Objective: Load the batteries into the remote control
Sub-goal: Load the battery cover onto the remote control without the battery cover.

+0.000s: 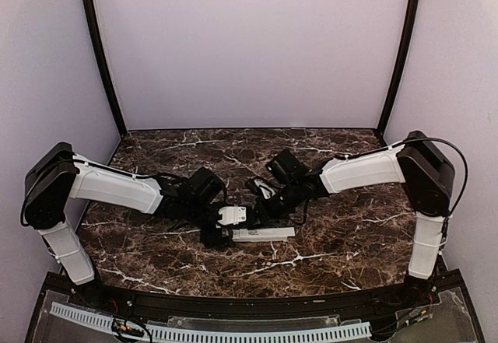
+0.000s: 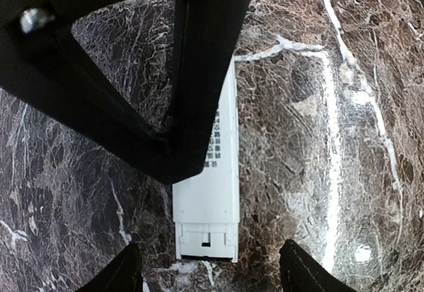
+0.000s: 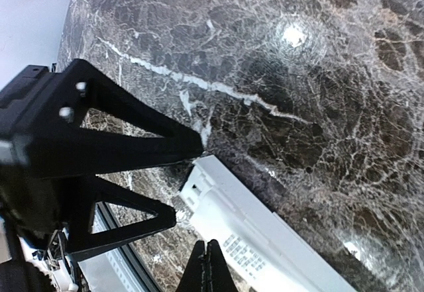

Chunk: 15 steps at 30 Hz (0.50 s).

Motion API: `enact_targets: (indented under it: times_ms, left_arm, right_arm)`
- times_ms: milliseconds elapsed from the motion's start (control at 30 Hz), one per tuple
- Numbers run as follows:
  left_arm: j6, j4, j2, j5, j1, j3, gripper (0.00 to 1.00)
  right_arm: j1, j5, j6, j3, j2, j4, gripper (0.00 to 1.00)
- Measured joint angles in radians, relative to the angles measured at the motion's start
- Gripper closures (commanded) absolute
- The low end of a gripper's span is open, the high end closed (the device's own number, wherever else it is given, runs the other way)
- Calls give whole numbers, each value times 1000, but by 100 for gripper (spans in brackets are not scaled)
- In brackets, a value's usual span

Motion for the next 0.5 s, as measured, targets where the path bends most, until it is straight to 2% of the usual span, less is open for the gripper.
enact_targets:
  times_ms: [233, 367, 500]
  left_arm:
    - [0, 5, 2, 0, -5, 2, 34]
    - [0, 6, 5, 0, -5, 2, 35]
    - [0, 5, 14, -2, -4, 4, 37]
  right_arm:
    - [-33, 87, 35, -37, -152, -68, 100]
    - [-60, 251, 72, -67, -274, -190, 100]
    - [-69, 428, 96, -85, -297, -318, 100]
